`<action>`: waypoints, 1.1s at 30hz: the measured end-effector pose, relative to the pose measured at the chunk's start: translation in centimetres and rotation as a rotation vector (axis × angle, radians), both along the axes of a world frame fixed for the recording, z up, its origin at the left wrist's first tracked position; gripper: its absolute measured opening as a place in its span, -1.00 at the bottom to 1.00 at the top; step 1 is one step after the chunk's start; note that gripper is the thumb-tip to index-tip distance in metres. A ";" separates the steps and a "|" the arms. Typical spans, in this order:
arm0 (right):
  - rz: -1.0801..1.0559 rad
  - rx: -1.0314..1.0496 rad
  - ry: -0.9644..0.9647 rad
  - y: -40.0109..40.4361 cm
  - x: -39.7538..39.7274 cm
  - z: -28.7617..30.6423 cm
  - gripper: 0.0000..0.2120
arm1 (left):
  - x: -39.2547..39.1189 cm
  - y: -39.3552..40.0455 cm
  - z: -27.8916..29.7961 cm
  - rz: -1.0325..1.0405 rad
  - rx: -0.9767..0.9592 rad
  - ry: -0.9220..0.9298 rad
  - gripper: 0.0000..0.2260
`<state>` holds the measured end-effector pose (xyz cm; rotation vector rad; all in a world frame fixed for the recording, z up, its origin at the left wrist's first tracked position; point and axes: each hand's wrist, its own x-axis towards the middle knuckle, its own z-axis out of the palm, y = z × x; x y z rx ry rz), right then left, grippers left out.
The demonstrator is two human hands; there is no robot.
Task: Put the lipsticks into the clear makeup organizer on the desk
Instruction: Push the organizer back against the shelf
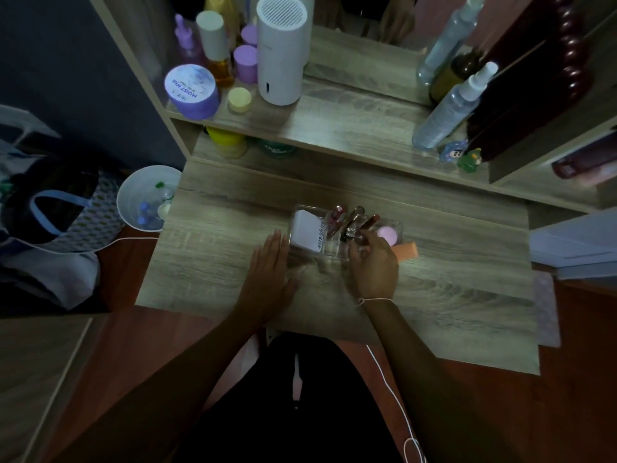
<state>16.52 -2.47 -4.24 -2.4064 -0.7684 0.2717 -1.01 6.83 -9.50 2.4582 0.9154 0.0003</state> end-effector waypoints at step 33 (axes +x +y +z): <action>-0.199 0.005 0.239 -5.8 0.8 -4.4 -0.44 | -0.1 0.3 -1.4 -0.106 0.040 -0.159 -0.31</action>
